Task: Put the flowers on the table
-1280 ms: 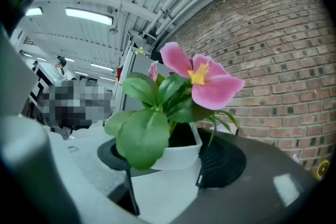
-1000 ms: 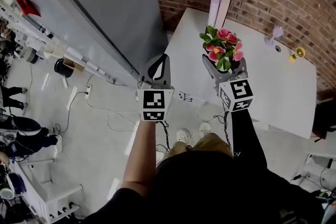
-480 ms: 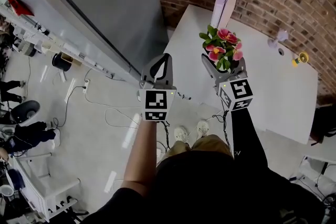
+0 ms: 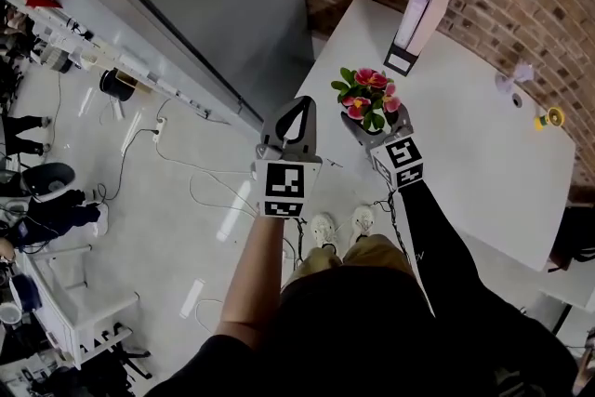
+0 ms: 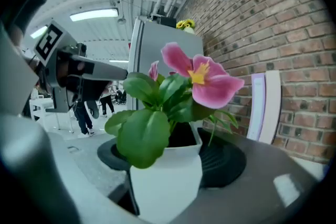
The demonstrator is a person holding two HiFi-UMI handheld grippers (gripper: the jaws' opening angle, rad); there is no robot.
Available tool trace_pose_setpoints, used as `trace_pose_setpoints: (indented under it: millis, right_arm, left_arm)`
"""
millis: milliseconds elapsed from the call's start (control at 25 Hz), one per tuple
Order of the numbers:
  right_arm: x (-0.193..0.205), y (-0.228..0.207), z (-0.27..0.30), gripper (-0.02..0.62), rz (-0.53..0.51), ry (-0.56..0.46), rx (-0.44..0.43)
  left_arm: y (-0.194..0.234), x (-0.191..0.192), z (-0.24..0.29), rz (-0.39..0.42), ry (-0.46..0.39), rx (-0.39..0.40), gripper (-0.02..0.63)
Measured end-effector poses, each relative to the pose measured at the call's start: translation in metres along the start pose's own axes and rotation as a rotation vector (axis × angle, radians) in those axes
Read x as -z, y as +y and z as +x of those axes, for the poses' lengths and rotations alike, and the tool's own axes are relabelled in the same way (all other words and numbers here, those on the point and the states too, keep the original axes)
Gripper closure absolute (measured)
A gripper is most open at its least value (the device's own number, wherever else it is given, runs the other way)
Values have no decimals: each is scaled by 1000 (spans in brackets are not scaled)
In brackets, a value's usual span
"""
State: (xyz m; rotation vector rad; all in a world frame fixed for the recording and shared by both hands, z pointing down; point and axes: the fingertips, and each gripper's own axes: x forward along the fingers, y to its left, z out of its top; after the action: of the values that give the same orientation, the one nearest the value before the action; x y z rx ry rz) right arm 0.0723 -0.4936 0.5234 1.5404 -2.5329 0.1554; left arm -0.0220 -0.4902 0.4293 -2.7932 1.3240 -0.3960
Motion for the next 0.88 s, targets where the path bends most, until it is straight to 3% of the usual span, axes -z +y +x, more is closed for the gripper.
trace_pose_setpoints:
  millis: [480,880]
  right_arm:
    - [114,16,43,256,75,217,-77]
    - [164,15,58,256,98,324,-55]
  left_arm:
    - [2,32,2,-22,72,-21,598]
    - [26,42,-8,-32,92,-77,598]
